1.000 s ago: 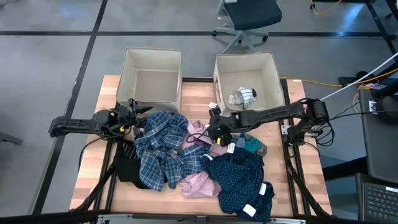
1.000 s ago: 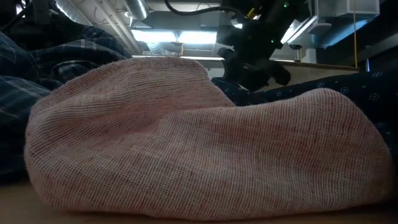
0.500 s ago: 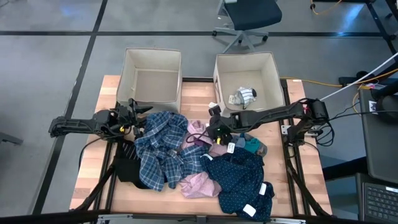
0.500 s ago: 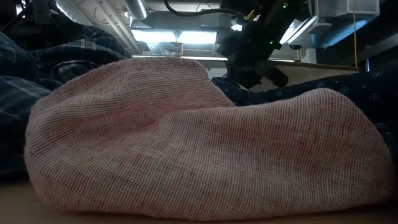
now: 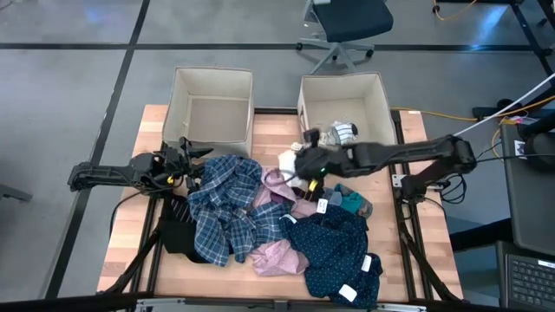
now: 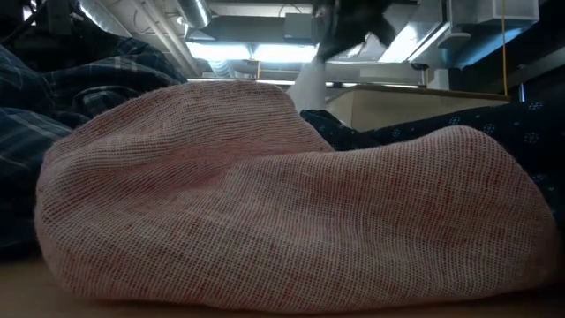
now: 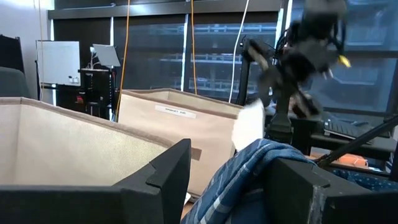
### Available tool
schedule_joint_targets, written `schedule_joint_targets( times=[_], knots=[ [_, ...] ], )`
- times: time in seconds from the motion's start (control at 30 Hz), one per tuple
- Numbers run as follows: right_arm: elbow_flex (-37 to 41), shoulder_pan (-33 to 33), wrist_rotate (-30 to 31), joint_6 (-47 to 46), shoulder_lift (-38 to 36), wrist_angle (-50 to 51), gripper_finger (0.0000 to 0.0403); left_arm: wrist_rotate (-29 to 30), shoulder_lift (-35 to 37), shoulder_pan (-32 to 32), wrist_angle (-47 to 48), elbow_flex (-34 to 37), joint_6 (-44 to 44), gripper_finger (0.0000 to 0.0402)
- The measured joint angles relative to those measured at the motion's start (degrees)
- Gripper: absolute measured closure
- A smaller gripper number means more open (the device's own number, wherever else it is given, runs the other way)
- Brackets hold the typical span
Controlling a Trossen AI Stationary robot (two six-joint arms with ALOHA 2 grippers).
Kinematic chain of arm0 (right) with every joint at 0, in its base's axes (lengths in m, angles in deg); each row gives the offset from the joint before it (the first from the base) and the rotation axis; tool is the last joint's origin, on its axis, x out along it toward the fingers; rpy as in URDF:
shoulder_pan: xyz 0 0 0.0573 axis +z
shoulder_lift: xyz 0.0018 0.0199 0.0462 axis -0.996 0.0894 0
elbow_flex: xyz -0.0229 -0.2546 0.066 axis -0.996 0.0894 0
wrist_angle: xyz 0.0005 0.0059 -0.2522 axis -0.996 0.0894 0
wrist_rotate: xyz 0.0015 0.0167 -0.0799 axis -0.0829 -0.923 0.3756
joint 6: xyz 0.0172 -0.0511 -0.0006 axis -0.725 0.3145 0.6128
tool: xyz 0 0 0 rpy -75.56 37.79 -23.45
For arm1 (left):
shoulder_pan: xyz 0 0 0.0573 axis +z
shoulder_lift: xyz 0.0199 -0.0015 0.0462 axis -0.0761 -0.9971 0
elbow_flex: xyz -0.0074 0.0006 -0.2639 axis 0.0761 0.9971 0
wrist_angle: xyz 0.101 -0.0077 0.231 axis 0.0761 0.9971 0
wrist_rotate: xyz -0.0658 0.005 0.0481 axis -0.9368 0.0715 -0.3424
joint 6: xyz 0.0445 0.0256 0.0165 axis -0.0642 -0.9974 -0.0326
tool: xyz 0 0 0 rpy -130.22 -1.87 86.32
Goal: Sort clothes
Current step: Put the white sock into the right brown laundry organizer
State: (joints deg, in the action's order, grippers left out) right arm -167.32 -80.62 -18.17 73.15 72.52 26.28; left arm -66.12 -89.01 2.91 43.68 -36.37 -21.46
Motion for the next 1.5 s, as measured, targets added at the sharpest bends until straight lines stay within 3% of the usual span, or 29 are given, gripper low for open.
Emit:
schedule_joint_targets(
  times=[0.13, 0.37, 0.53, 0.63, 0.77, 0.87, 1.2, 1.37, 1.5],
  knots=[
    [-3.55, -1.41, 8.95, -1.45, -3.7, 3.25, 0.0395, 0.0, 0.0, 0.01, 0.1, -0.01, 0.0, 0.0229],
    [-5.47, -5.25, 19.19, -1.58, -10.74, 3.19, 0.0392, 0.0, 0.0, 0.02, 0.14, 0.0, 0.0, 0.0229],
    [-5.47, -8.9, 31.55, -1.58, -14.53, 4.07, 0.0391, 0.0, 0.0, 0.01, 0.15, -0.02, 0.0, 0.0229],
    [-5.47, -11.55, 32.88, -3.43, -16.19, 7.39, 0.0391, 0.0, 0.0, 0.0, 0.15, 0.0, 0.0, 0.0229],
    [-5.47, -15.49, 30.34, -11.8, -16.83, 15.61, 0.0391, 0.0, 0.0, 0.0, 0.15, -0.02, 0.0, 0.0229],
    [-4.93, -19.0, 24.5, -18.68, -16.78, 21.7, 0.0391, 0.0, 0.0, 0.0, 0.15, -0.02, 0.0, 0.0229],
    [6.63, -27.54, 3.34, -27.06, -16.74, 19.35, 0.0391, 0.0, 0.0, 0.02, 0.13, -0.02, 0.0, 0.0229],
    [12.88, -30.12, -1.29, -27.72, -16.65, 15.87, 0.0391, 0.0, 0.0, 0.0, 0.13, -0.02, 0.08, 0.0229],
    [15.88, -31.03, 1.38, -27.9, -16.59, 11.54, 0.0383, 0.0, 0.0, 0.01, 0.13, 0.0, 0.17, 0.0229]
  ],
)
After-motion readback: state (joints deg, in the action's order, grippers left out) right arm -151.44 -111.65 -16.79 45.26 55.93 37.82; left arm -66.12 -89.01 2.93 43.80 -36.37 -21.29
